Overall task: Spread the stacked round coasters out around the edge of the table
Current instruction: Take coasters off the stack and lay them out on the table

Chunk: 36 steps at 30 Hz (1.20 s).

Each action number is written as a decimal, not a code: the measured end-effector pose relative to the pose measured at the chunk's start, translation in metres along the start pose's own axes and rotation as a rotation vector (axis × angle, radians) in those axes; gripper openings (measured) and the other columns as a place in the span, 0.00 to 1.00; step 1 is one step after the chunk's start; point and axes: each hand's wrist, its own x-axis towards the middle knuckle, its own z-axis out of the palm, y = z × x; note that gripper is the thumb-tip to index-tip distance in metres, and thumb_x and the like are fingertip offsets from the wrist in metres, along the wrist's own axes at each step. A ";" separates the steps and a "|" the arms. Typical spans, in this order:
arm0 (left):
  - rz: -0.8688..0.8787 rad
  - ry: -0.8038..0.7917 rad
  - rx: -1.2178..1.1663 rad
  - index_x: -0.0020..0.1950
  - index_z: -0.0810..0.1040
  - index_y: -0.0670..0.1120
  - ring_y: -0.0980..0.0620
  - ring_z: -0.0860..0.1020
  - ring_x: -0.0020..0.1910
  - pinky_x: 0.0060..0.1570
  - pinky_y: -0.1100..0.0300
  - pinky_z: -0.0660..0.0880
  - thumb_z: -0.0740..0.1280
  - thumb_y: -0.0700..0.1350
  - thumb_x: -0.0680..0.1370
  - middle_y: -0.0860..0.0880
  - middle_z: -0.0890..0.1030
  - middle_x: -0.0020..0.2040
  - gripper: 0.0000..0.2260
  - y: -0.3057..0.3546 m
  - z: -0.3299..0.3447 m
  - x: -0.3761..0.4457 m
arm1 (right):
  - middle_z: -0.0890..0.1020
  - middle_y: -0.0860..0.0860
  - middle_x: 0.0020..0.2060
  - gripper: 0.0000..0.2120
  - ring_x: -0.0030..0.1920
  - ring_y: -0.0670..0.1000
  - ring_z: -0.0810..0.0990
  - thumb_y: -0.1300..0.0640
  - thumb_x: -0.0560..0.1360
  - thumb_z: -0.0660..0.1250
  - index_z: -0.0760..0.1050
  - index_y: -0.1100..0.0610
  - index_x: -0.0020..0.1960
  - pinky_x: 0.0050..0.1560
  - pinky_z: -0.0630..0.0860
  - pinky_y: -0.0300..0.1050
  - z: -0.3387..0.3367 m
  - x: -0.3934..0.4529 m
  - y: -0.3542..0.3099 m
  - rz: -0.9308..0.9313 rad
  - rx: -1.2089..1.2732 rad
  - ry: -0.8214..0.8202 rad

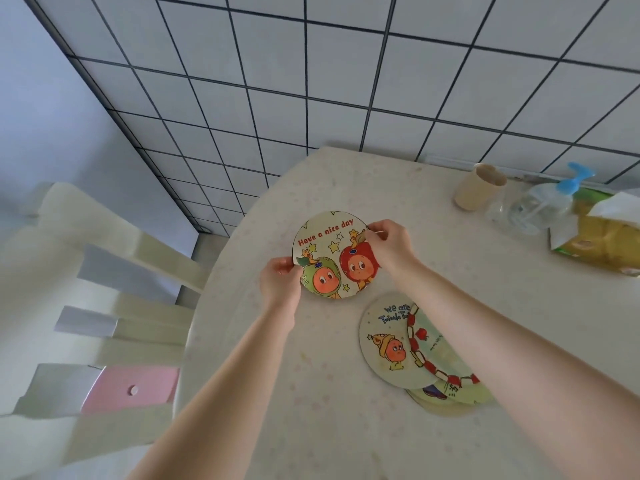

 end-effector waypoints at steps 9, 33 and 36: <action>-0.063 -0.078 -0.007 0.44 0.80 0.50 0.55 0.81 0.39 0.34 0.62 0.75 0.66 0.40 0.75 0.53 0.84 0.40 0.06 -0.025 -0.061 -0.047 | 0.82 0.51 0.48 0.04 0.46 0.50 0.83 0.54 0.78 0.64 0.75 0.51 0.52 0.47 0.84 0.51 0.001 -0.086 0.035 0.140 0.100 -0.111; 0.002 -0.033 0.440 0.58 0.77 0.47 0.48 0.78 0.49 0.42 0.58 0.75 0.63 0.35 0.74 0.49 0.78 0.55 0.15 -0.090 -0.130 -0.094 | 0.81 0.56 0.54 0.11 0.54 0.56 0.81 0.62 0.78 0.64 0.75 0.60 0.60 0.56 0.80 0.56 -0.002 -0.204 0.110 0.264 0.011 -0.128; 0.056 -0.069 0.473 0.58 0.76 0.47 0.49 0.78 0.48 0.36 0.61 0.74 0.63 0.36 0.75 0.49 0.78 0.56 0.14 -0.081 -0.112 -0.098 | 0.82 0.56 0.53 0.11 0.54 0.56 0.81 0.62 0.78 0.63 0.76 0.59 0.60 0.56 0.80 0.54 -0.016 -0.205 0.117 0.287 0.012 -0.121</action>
